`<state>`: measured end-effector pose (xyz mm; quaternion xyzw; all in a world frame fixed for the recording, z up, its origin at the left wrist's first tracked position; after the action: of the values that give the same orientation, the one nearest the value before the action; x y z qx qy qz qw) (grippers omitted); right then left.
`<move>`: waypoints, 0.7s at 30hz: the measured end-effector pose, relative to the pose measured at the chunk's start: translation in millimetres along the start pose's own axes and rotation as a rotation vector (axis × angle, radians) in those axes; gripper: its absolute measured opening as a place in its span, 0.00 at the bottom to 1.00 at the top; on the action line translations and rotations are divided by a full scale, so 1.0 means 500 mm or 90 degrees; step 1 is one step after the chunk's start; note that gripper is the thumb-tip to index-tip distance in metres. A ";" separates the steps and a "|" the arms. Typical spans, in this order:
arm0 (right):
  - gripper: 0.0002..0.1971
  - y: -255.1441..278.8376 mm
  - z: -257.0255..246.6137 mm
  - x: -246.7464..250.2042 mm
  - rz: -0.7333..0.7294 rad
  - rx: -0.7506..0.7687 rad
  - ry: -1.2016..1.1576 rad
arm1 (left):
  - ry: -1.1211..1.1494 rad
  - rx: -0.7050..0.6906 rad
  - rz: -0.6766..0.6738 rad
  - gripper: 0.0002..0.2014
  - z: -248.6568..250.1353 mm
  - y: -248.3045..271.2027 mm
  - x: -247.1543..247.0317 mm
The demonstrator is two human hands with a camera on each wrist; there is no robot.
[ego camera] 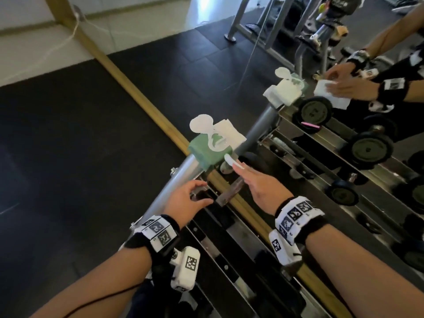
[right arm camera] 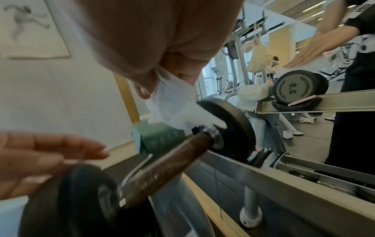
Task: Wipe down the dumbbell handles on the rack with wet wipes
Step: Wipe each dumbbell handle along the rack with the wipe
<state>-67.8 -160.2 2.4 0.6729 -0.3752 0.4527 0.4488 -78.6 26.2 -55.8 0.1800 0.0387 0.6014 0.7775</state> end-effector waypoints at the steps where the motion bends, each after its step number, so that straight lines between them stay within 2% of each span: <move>1: 0.40 -0.001 -0.003 -0.032 -0.048 0.004 0.027 | 0.011 0.006 -0.004 0.23 -0.005 0.001 -0.004; 3: 0.36 0.007 -0.010 -0.080 -0.105 0.012 0.082 | 0.025 0.014 -0.005 0.22 -0.015 0.004 -0.010; 6: 0.28 0.022 -0.010 -0.106 -0.100 -0.019 0.043 | 0.044 0.016 -0.009 0.21 -0.016 0.005 -0.015; 9: 0.26 0.026 -0.013 -0.118 -0.088 -0.030 0.004 | 0.049 0.017 -0.018 0.21 -0.018 -0.002 -0.018; 12: 0.24 0.018 -0.007 -0.109 -0.054 -0.056 -0.096 | 0.035 0.023 -0.028 0.22 -0.023 -0.009 -0.020; 14: 0.23 0.014 0.012 -0.084 0.002 -0.093 -0.151 | 0.036 0.030 -0.033 0.22 -0.026 -0.013 -0.021; 17: 0.26 0.009 0.018 -0.057 0.041 -0.076 -0.126 | 0.044 0.041 -0.037 0.21 -0.033 -0.018 -0.022; 19: 0.28 0.004 -0.003 -0.082 -0.016 -0.031 -0.072 | 0.047 0.044 -0.038 0.21 -0.036 -0.019 -0.021; 21: 0.33 0.012 -0.023 -0.135 -0.117 -0.022 -0.056 | 0.050 0.040 -0.036 0.20 -0.036 -0.017 -0.021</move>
<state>-97.0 -144.6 -57.9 0.7159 -0.3389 0.3730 0.4832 -78.3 18.8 -76.8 0.1798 0.0933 0.5840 0.7861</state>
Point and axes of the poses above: each hand's wrist, its own y-axis away from the middle knuckle, its own x-axis out of the back of the hand, z = x × y, the point moved 10 cm from there along -y, towards the middle knuckle, and after that the axes turned 15 degrees about y, right-handed, at the moved point
